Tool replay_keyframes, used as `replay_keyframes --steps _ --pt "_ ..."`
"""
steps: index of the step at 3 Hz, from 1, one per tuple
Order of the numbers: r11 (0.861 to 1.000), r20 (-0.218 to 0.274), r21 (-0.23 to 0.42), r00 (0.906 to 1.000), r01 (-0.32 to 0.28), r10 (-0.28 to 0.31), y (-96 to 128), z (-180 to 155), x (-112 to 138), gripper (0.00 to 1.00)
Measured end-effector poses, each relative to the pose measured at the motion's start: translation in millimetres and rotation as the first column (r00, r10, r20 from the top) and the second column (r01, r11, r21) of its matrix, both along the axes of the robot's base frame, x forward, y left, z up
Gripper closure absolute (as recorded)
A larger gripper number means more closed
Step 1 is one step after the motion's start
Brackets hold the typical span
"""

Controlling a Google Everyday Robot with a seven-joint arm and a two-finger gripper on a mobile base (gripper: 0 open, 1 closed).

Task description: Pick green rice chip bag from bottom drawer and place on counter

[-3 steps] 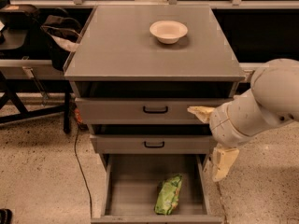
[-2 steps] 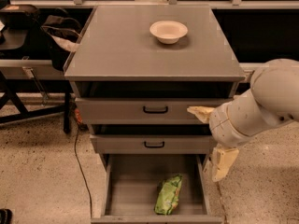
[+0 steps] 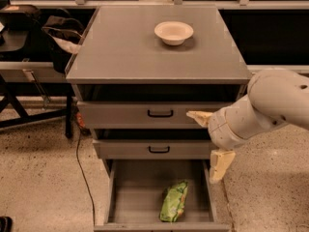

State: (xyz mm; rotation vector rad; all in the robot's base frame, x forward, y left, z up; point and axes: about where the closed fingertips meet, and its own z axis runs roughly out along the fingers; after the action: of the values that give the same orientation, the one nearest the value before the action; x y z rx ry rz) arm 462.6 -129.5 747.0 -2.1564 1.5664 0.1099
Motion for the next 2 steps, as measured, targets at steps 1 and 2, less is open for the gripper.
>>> replay_keyframes --steps 1,2 --pt "1.000 -0.016 0.010 0.9998 -0.010 0.010 12 -25 20 0.00" --pt "1.000 -0.033 0.007 0.9992 -0.022 0.022 26 -50 29 0.00"
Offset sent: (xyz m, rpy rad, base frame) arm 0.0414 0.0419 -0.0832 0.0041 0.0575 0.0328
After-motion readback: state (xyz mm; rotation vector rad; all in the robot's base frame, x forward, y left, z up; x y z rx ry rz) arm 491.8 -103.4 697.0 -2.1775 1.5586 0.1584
